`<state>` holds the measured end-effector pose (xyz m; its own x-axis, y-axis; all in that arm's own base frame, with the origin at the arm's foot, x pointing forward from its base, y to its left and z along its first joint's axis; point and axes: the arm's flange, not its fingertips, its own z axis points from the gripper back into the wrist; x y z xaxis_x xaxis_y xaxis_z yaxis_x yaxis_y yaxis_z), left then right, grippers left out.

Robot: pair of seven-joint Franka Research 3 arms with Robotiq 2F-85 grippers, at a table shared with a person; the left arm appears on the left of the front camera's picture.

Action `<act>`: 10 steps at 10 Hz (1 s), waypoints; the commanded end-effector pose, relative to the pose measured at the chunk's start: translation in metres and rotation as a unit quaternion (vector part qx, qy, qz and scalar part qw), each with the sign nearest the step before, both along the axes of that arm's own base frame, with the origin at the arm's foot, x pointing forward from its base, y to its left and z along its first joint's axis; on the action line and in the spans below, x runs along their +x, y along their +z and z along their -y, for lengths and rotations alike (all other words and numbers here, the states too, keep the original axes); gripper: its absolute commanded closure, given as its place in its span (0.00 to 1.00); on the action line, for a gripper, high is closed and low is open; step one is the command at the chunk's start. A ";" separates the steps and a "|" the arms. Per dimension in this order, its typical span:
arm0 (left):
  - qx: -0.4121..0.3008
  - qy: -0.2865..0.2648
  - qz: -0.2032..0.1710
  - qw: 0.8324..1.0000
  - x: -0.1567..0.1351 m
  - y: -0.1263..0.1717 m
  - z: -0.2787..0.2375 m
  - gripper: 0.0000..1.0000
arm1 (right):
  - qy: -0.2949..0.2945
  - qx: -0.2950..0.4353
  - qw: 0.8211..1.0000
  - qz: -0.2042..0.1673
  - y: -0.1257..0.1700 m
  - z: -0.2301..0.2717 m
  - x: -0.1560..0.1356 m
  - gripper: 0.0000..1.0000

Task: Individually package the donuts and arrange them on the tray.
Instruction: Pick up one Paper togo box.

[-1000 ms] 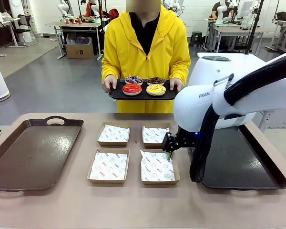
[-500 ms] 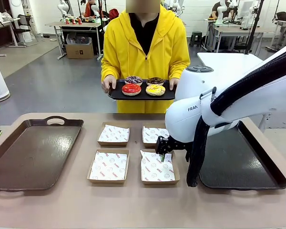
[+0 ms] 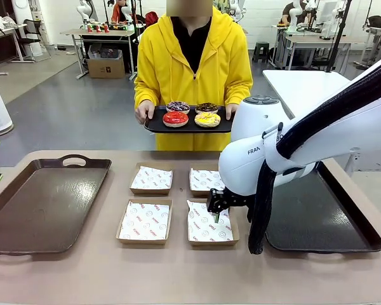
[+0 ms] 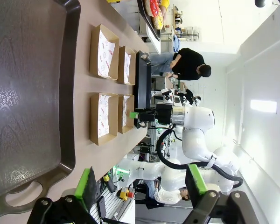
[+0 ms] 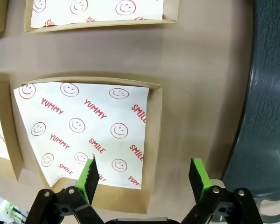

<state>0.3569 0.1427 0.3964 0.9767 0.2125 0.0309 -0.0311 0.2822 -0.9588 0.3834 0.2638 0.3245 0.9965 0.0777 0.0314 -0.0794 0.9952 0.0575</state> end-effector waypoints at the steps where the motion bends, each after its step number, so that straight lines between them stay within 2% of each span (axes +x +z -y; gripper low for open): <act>1: -0.005 0.000 0.005 1.000 0.000 0.001 0.000 0.00 | -0.010 -0.006 1.000 0.016 -0.002 -0.008 0.006 0.31; 2: -0.005 0.000 0.005 1.000 0.000 0.001 0.000 0.00 | -0.012 -0.007 1.000 0.018 -0.001 -0.009 0.006 0.56; 3: -0.005 0.000 0.005 1.000 0.000 0.001 0.000 0.00 | -0.013 -0.008 1.000 0.020 0.000 -0.009 0.006 0.87; 4: -0.005 0.000 0.005 1.000 0.000 0.001 0.000 0.00 | -0.016 -0.009 1.000 0.021 0.000 -0.009 0.006 1.00; 6: -0.005 0.000 0.005 1.000 0.000 0.001 0.000 0.00 | -0.023 -0.014 0.999 0.020 -0.001 -0.007 0.007 1.00; 7: -0.005 0.000 0.005 1.000 0.000 0.001 0.000 0.00 | -0.027 -0.015 0.999 0.018 -0.002 -0.006 0.007 0.93; 8: -0.005 0.000 0.005 1.000 0.000 0.001 0.000 0.00 | -0.029 -0.016 0.999 0.018 -0.003 -0.005 0.007 1.00; 10: -0.005 0.000 0.005 1.000 0.000 0.001 0.000 0.00 | -0.035 -0.017 0.999 0.017 -0.004 -0.004 0.006 1.00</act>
<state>0.3569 0.1427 0.3964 0.9767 0.2125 0.0309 -0.0311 0.2822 -0.9588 0.3878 0.2608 0.3263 0.9982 0.0360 0.0485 -0.0383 0.9981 0.0482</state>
